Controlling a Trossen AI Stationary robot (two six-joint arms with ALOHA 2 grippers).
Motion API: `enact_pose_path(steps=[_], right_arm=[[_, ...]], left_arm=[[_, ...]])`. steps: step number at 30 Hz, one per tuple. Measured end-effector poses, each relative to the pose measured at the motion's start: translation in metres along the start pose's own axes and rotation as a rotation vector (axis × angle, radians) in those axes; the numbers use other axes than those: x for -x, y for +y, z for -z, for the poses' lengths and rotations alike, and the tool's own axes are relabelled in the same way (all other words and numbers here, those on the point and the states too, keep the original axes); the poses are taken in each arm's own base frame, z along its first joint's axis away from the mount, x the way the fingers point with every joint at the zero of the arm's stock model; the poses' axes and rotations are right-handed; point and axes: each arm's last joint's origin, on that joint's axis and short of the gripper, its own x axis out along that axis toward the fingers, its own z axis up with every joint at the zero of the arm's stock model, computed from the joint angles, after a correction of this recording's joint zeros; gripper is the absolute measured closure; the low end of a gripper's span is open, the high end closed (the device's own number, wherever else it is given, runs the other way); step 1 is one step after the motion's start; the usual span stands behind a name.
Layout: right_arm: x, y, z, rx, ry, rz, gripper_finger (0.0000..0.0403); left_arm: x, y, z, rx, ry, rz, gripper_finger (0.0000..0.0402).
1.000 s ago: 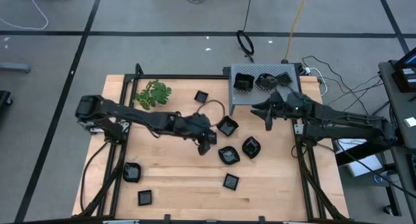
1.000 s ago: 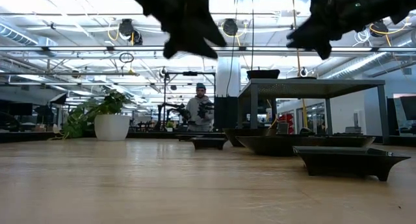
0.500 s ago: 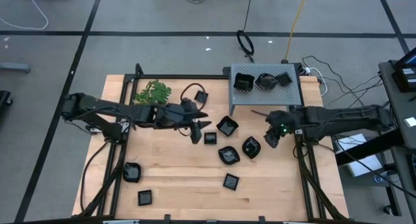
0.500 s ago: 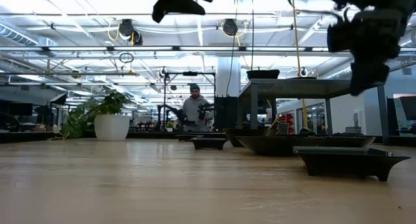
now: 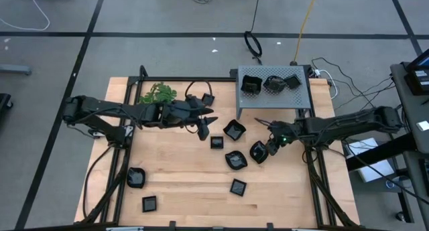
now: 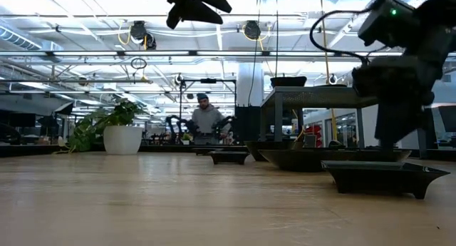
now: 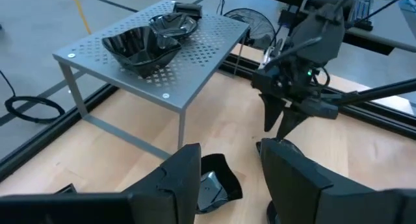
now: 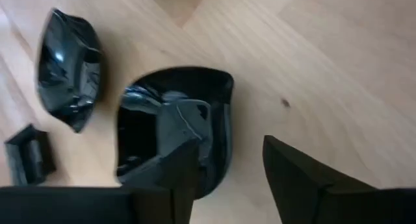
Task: Pick & Place Mini shaped plates
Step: Stack the leaf shaped plate on top of the leaf shaped plates on the shelf
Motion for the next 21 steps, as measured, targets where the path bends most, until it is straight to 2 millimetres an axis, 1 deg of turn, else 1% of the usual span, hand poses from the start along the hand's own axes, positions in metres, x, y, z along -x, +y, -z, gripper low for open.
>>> enact_pose_path(steps=[5,10,15,21], right_arm=[[-0.016,-0.011,0.008,-0.003,-0.039,-0.05,0.0218],[-0.024,-0.02,0.014,-0.008,-0.087,-0.107,0.0222],[-0.026,-0.024,0.018,0.01,-0.092,-0.108,0.0259],[-0.026,-0.025,0.018,0.064,-0.087,-0.107,0.0339]], left_arm=[[0.0,0.0,0.0,0.0,0.002,0.004,0.0238],[0.0,0.0,0.0,0.0,0.004,0.004,0.0238],[0.0,0.0,0.0,0.0,0.004,0.004,0.0238],[0.0,0.0,0.0,0.0,0.004,0.004,0.0238]])
